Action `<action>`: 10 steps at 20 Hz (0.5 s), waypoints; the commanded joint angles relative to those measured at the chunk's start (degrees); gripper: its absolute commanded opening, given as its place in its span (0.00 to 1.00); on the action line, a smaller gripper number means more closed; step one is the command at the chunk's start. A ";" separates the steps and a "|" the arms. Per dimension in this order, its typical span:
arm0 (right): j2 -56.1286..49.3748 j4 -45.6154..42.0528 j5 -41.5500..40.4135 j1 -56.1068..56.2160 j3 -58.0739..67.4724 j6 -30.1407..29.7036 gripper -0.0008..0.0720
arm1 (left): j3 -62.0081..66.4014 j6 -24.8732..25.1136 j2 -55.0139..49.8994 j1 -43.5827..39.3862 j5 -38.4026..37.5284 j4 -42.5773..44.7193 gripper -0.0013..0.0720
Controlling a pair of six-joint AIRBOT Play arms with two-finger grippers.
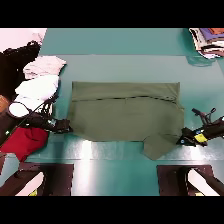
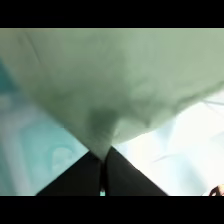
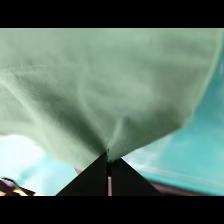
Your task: Fold the shirts.
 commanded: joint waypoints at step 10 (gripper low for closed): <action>4.35 -0.11 1.31 3.15 22.91 1.60 0.03 | 12.11 -5.09 6.69 0.00 0.87 3.41 0.05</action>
